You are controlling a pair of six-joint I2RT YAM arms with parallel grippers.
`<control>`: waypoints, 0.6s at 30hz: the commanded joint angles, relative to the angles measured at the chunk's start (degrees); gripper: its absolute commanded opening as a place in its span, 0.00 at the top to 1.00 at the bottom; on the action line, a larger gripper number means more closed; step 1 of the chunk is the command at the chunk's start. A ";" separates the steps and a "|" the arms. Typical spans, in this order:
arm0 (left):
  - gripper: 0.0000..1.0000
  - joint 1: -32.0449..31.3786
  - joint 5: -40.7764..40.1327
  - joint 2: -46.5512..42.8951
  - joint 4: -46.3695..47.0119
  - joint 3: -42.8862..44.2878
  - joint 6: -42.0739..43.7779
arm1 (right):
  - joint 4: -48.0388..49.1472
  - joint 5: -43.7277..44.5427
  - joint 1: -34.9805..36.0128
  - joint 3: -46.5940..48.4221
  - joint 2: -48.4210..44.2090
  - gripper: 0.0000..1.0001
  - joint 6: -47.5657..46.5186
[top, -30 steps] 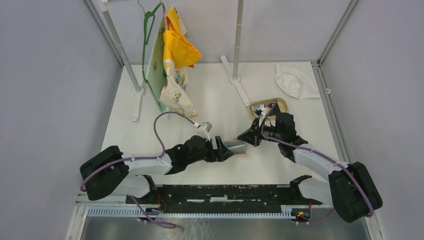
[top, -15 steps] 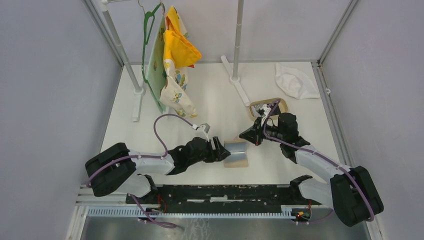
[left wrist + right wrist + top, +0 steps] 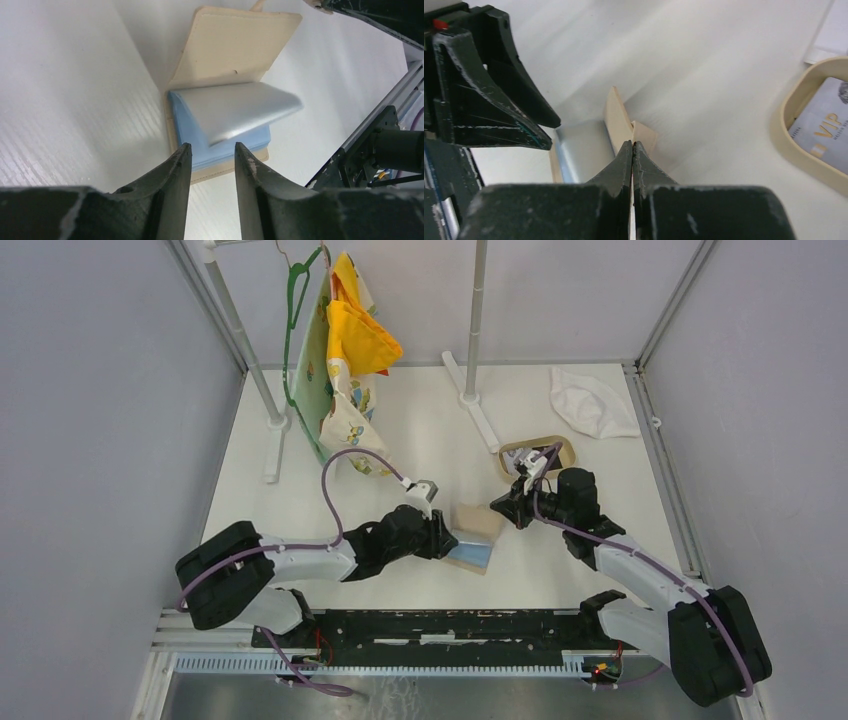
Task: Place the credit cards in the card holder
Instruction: Open the card holder at the center of the board.
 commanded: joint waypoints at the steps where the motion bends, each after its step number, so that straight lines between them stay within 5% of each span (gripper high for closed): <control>1: 0.60 -0.06 2.52 1.42 2.17 1.77 4.99 | -1.36 5.01 -0.22 2.27 -1.62 1.00 -5.51; 11: 0.61 0.08 1.51 7.23 -1.85 8.14 5.96 | -8.67 19.23 -0.32 5.68 0.33 1.00 -15.24; 18: 0.46 0.10 -3.07 3.36 -7.72 10.96 7.66 | -15.22 25.51 -0.47 9.57 6.23 0.93 -22.35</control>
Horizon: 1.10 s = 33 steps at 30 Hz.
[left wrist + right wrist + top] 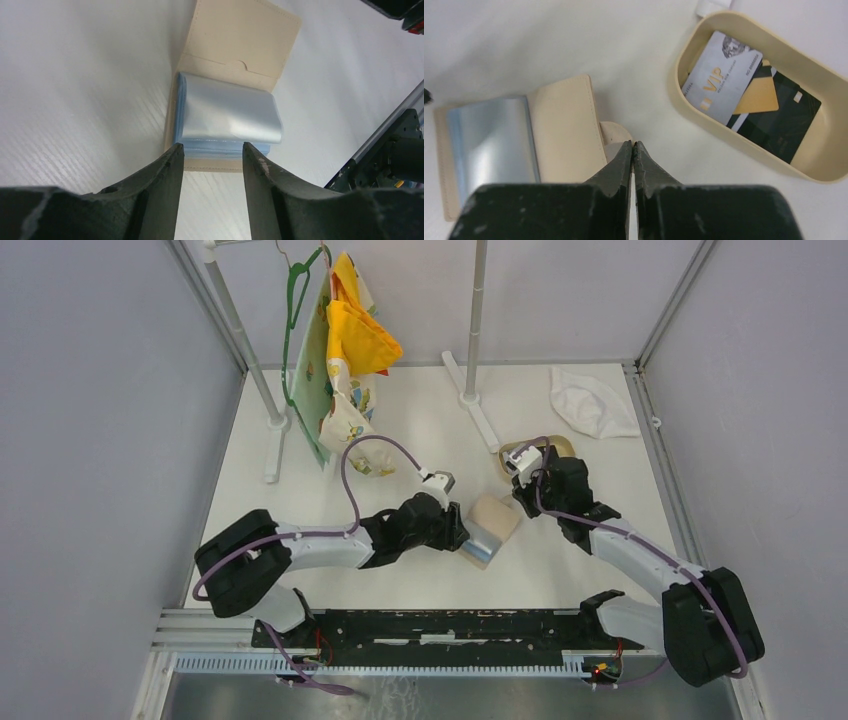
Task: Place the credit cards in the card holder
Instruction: Open the card holder at the center of the board.
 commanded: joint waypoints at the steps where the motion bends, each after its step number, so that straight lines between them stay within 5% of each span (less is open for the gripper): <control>1: 0.45 0.14 -4.61 -4.81 -3.34 1.48 2.95 | -3.38 6.18 -0.49 3.94 2.44 0.92 -5.40; 6: 0.47 0.13 -2.89 -11.52 -2.67 -2.84 -0.84 | -3.36 6.54 -2.55 4.82 1.22 0.83 -4.99; 13: 0.50 0.13 7.68 -20.18 11.50 -12.87 -7.78 | -5.32 -3.45 -7.56 6.40 -8.42 0.69 -9.47; 16: 0.58 0.16 9.44 -21.25 13.89 -14.52 -8.72 | -4.68 -18.95 -7.59 4.98 -15.62 0.43 -17.58; 18: 0.74 0.11 10.04 -20.80 14.93 -15.25 -8.82 | -6.01 -35.42 -7.38 5.18 -16.97 0.24 -21.83; 20: 0.85 0.15 9.84 -19.55 14.96 -15.45 -8.86 | -12.48 -51.48 -5.07 6.92 -14.90 0.18 -30.04; 21: 0.89 0.12 9.41 -18.71 14.49 -15.32 -8.93 | -16.00 -52.57 -1.42 8.10 -13.08 0.18 -32.53; 25: 0.93 0.09 6.57 -14.74 13.67 -14.99 -9.66 | -18.42 -35.20 11.50 8.73 -4.38 0.21 -33.67; 33: 0.88 -0.09 -0.01 -14.18 14.35 -17.31 -10.29 | -8.87 -18.43 12.10 2.24 -0.52 0.02 -24.94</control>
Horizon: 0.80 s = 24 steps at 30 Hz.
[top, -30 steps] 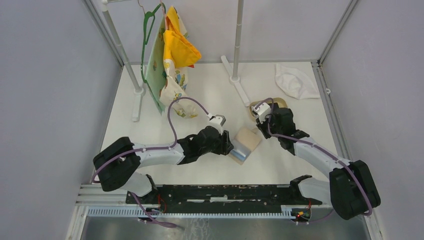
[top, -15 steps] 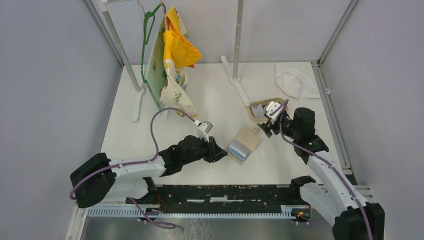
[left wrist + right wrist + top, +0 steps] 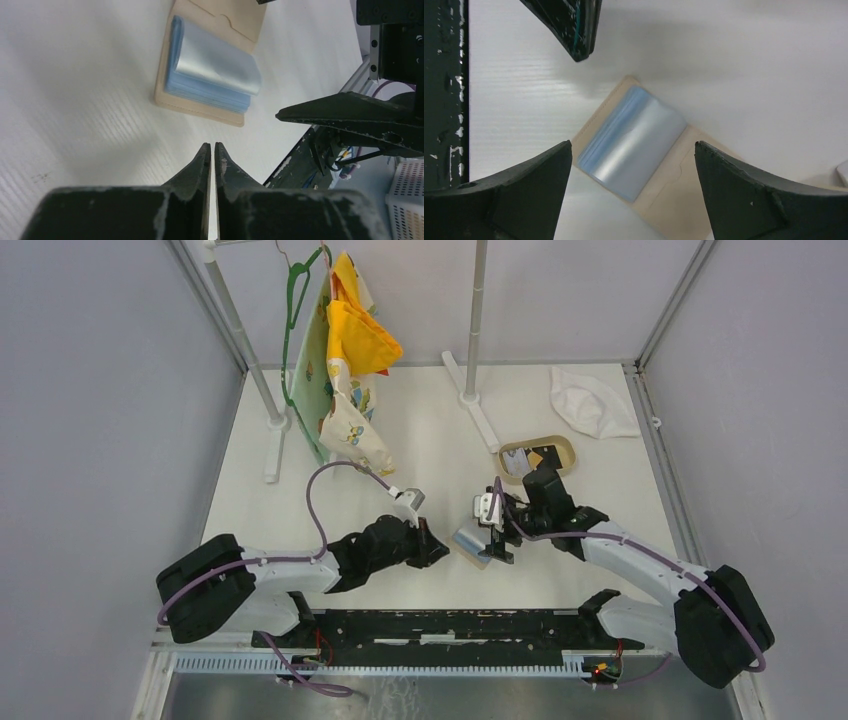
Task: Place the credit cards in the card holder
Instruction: Open the card holder at the center of the board.
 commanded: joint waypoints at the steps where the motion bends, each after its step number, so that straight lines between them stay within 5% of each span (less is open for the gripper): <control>1: 0.85 -0.08 -4.72 -0.39 3.78 -1.00 -2.35 | 4.78 7.99 0.41 -1.01 0.36 0.02 2.80; 18: 0.81 -1.14 -5.70 4.69 8.72 -1.07 -3.50 | 3.54 16.56 5.47 1.69 9.68 0.02 6.26; 24: 0.81 -1.64 -6.26 5.10 8.70 -0.99 -2.97 | 2.99 17.40 5.70 2.21 10.72 0.12 6.41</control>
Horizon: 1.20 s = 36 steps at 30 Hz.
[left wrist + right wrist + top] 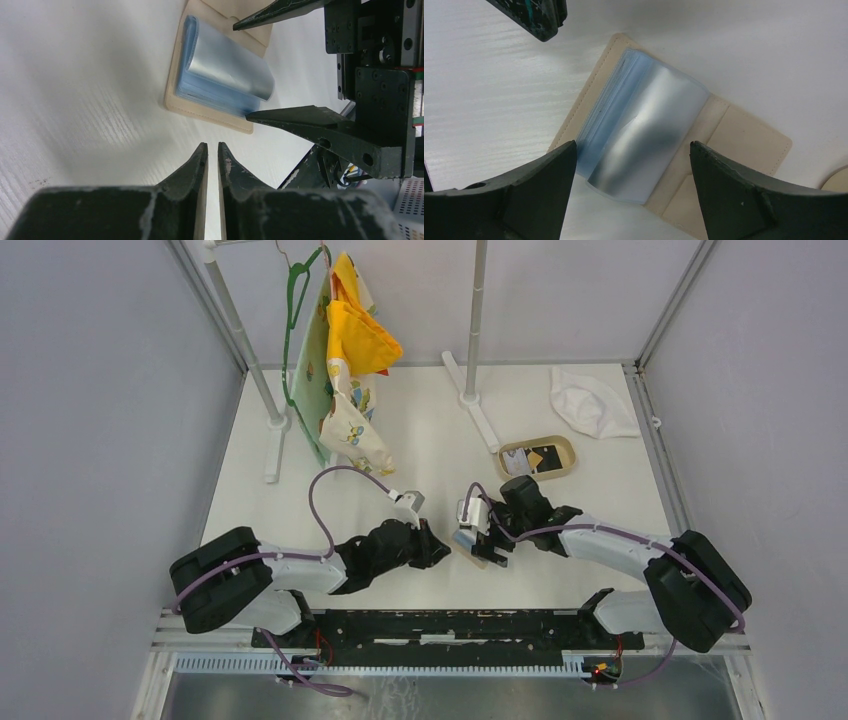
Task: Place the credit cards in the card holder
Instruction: Open the card holder at the center of the board.
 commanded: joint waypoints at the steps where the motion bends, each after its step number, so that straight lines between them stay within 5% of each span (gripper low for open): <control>1: 0.81 -0.63 -1.58 0.52 3.81 0.20 -0.40 | 0.37 1.62 0.32 2.77 0.68 0.14 0.71; 14: 0.81 -0.91 -1.58 0.79 3.82 0.66 0.02 | -0.44 -3.73 0.26 3.41 0.65 0.26 3.13; 19: 0.80 -0.98 -1.68 1.27 3.72 1.15 0.01 | -0.42 -7.04 0.24 3.30 1.30 0.50 4.12; 24: 0.78 -0.93 -1.85 2.22 3.80 1.52 -0.38 | 0.29 -8.86 0.24 3.08 2.22 0.63 6.18; 28: 0.78 -0.95 -1.94 3.59 3.91 2.10 -0.70 | 1.04 -8.79 0.17 3.13 2.54 0.62 7.83; 32: 0.79 -0.98 -1.91 4.72 4.04 3.91 -0.55 | 1.05 -7.14 -0.04 3.52 1.19 0.43 7.86; 36: 0.83 -0.92 -1.85 5.79 3.99 5.49 -0.31 | -0.33 -10.08 -3.67 4.59 -2.70 0.35 7.07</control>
